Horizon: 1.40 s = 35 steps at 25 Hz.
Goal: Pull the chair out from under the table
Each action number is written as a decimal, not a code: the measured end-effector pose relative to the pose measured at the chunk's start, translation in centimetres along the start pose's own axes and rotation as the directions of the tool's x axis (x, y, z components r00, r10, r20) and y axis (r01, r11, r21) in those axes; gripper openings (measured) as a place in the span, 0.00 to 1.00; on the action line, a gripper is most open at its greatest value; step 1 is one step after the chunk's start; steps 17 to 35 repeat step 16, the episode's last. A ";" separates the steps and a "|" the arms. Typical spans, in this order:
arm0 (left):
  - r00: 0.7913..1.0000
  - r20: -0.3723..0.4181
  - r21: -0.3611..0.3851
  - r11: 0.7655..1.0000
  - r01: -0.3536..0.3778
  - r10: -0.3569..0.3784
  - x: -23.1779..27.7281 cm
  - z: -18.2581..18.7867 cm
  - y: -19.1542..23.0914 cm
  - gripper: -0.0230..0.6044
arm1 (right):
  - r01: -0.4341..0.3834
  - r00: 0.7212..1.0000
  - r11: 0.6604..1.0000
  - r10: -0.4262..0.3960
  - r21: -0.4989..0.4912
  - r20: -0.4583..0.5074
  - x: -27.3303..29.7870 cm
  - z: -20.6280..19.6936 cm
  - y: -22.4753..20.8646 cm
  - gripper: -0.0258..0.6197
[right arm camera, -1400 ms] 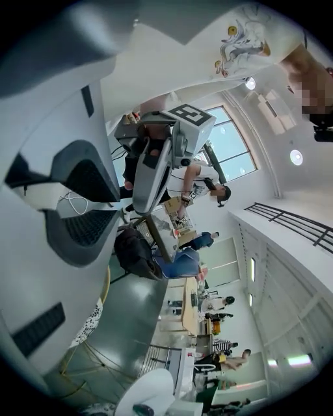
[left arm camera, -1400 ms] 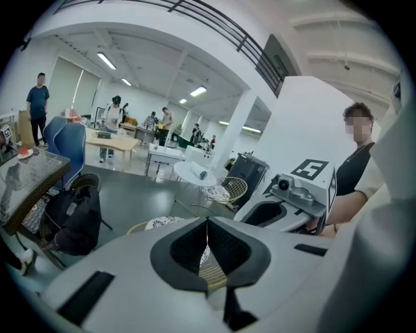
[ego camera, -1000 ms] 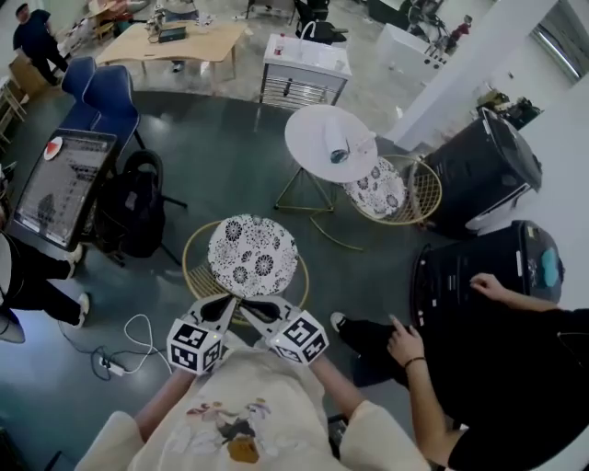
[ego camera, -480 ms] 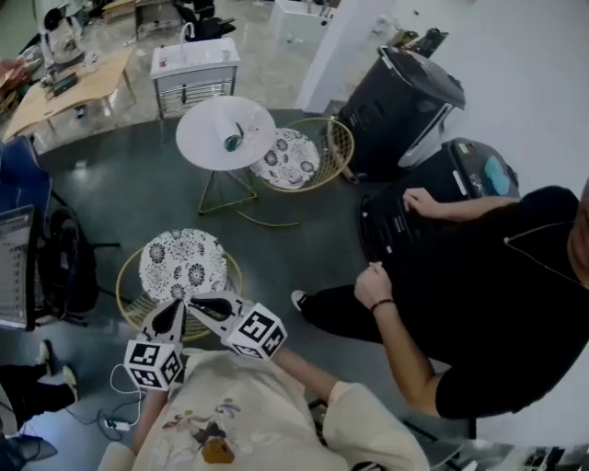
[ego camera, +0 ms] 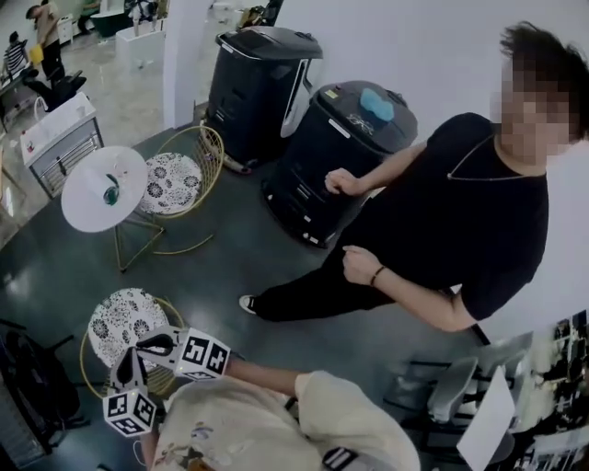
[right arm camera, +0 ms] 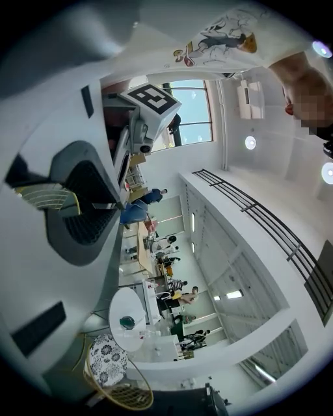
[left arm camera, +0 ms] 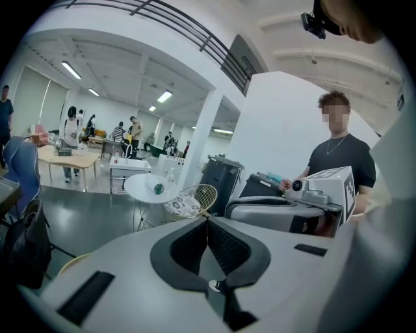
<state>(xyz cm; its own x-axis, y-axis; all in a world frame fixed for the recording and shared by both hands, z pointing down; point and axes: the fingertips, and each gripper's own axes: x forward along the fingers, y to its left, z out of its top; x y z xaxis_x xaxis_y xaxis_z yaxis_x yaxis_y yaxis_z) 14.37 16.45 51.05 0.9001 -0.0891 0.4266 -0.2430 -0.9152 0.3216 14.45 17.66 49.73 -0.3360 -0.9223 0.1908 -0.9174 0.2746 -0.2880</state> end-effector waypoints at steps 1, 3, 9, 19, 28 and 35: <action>1.000 -0.003 0.003 1.000 0.007 -0.007 0.1 0.0 0.3 0.05 | 0.004 1.000 1.000 -0.004 0.002 0.004 0.3 -0.1 0.0 0.09; 1.000 -0.005 0.012 1.000 0.021 -0.021 0.6 0.0 0.9 0.05 | 0.015 1.000 1.000 -0.015 0.009 0.008 0.9 -0.3 -0.3 0.09; 1.000 -0.009 0.013 1.000 0.027 -0.027 1.6 -0.1 -0.1 0.05 | 0.046 0.999 0.999 -0.046 0.028 0.003 -0.9 -1.0 -1.6 0.09; 1.000 -0.019 -0.002 1.000 0.019 -0.019 2.0 -0.6 -0.3 0.05 | 0.057 0.998 0.997 -0.057 0.047 0.006 -1.0 -0.9 -2.5 0.09; 1.000 -0.019 -0.002 1.000 0.019 -0.019 2.0 -0.6 -0.3 0.05 | 0.057 0.998 0.997 -0.057 0.047 0.006 -1.0 -0.9 -2.5 0.09; 1.000 -0.019 -0.002 1.000 0.019 -0.019 2.0 -0.6 -0.3 0.05 | 0.057 0.998 0.997 -0.057 0.047 0.006 -1.0 -0.9 -2.5 0.09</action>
